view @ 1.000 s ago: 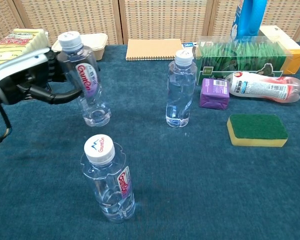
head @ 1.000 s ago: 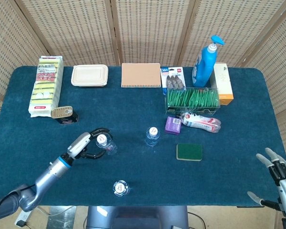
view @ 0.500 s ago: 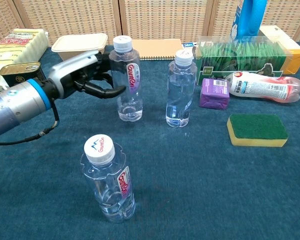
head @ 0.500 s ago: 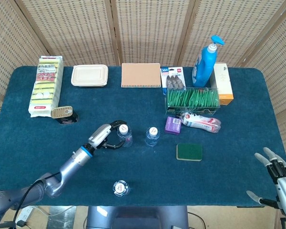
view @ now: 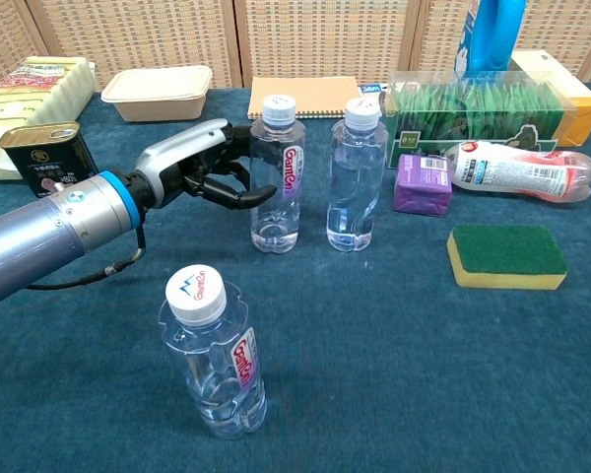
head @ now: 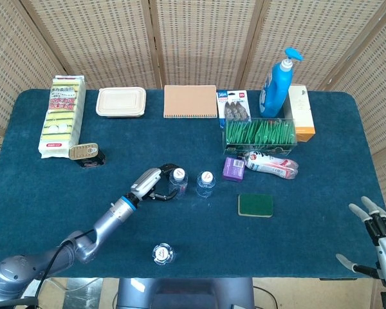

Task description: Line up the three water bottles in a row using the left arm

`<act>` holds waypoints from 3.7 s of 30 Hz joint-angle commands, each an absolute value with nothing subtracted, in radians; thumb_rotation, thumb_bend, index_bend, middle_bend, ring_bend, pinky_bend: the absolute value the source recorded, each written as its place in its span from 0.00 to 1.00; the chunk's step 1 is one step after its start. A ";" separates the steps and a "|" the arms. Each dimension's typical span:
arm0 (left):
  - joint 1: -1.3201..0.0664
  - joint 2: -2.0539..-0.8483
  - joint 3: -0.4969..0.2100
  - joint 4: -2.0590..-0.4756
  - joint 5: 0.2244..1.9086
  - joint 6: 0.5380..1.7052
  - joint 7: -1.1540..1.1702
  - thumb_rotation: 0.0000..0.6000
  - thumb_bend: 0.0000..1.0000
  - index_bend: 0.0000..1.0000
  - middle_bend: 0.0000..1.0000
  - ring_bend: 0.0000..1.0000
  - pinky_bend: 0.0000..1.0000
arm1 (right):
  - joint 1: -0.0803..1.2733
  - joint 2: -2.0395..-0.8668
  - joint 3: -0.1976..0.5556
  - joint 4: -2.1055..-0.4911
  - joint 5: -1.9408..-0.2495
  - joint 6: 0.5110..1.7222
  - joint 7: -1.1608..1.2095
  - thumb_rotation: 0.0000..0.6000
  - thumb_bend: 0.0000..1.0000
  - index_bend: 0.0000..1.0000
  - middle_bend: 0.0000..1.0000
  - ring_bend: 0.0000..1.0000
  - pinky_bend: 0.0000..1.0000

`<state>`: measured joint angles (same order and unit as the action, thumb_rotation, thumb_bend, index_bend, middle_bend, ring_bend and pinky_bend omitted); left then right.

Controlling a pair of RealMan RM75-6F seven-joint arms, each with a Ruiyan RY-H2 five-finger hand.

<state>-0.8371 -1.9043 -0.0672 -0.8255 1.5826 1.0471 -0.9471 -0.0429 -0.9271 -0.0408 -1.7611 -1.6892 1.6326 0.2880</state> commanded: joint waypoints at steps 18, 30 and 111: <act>-0.851 -1.914 -0.024 -0.804 1.611 1.053 -0.912 1.00 0.27 0.01 0.01 0.00 0.18 | -0.046 -0.921 -0.040 -1.760 -1.691 1.637 0.301 1.00 0.00 0.11 0.00 0.00 0.00; -0.819 -1.896 -0.034 -0.828 1.601 1.120 -0.903 1.00 0.24 0.00 0.00 0.00 0.12 | -0.049 -0.919 -0.041 -1.760 -1.700 1.644 0.303 1.00 0.00 0.11 0.00 0.00 0.00; -0.561 -1.799 0.250 -1.137 1.887 1.387 -0.865 1.00 0.41 0.28 0.43 0.30 0.47 | -0.060 -0.901 -0.062 -1.746 -1.755 1.693 0.361 1.00 0.00 0.11 0.01 0.00 0.00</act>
